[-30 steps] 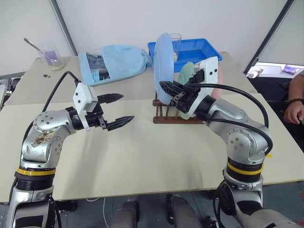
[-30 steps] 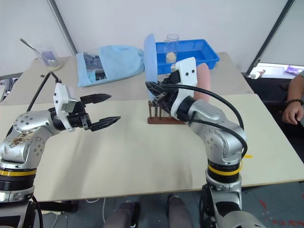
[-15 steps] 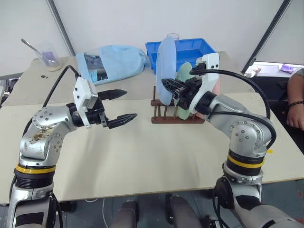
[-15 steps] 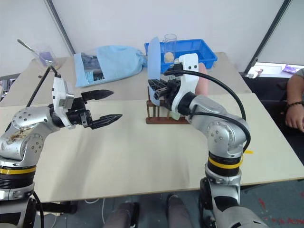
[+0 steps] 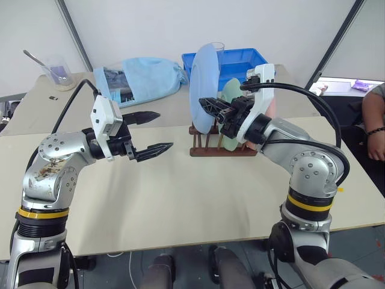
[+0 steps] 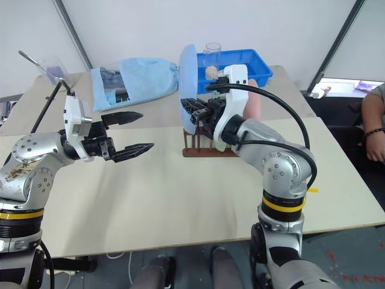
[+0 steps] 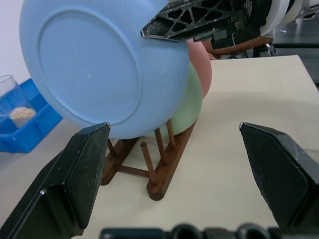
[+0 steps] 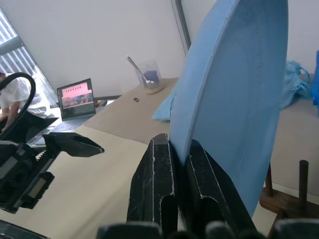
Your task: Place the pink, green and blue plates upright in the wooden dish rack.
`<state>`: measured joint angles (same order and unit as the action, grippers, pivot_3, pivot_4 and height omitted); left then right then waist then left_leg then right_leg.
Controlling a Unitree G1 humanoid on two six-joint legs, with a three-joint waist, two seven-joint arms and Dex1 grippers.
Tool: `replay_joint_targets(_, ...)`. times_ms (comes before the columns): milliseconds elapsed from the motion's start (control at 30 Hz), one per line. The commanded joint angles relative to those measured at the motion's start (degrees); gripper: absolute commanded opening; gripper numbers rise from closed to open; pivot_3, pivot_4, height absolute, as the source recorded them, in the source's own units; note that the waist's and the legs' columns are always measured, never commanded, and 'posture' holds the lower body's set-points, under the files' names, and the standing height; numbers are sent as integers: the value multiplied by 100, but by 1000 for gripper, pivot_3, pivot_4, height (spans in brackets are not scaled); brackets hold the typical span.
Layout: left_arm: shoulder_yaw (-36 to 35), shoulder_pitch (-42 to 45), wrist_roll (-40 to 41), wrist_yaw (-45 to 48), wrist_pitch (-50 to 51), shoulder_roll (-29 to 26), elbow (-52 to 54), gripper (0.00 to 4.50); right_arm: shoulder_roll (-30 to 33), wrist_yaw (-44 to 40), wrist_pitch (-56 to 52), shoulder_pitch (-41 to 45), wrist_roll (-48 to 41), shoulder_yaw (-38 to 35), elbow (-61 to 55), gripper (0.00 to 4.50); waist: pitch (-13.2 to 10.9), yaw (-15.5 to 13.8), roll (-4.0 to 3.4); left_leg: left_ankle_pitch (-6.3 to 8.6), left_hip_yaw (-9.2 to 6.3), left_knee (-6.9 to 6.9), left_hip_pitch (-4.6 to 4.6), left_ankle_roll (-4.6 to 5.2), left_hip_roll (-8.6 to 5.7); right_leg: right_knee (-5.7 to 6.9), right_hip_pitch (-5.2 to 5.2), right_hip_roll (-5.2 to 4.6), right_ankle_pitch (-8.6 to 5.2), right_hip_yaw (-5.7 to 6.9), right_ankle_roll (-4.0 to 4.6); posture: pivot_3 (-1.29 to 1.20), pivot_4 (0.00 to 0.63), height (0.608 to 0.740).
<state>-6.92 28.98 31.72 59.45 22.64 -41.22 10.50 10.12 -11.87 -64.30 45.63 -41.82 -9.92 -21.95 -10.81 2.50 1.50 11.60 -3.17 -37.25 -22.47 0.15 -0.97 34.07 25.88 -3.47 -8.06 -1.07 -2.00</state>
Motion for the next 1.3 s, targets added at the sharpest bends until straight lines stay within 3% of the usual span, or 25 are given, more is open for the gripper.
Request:
replay_joint_targets(33,-154,122,44,1,-86,-75,79,4464,-7,104,108,94,-124,-94,-171,0,0,1,0,0,0,0,-1,0,0,0,2,0,0,-1,0,0,150,740)
replay_joint_targets(500,-171,149,227,-46,123,-86,225,4464,-249,419,4,207,-507,-262,98,0,0,0,0,0,2,0,-7,0,0,1,10,1,1,-3,1,0,150,740)
replay_joint_targets(1267,-160,223,286,-150,144,-62,254,4464,-194,726,120,263,-156,15,535,0,0,12,0,0,3,0,-13,0,2,2,18,4,2,-4,3,0,150,740)
replay_joint_targets(1300,-161,219,287,-157,144,-63,254,4500,-164,677,129,278,-159,47,515,833,0,11,0,0,3,0,-15,0,2,2,19,4,2,-4,3,0,150,740)
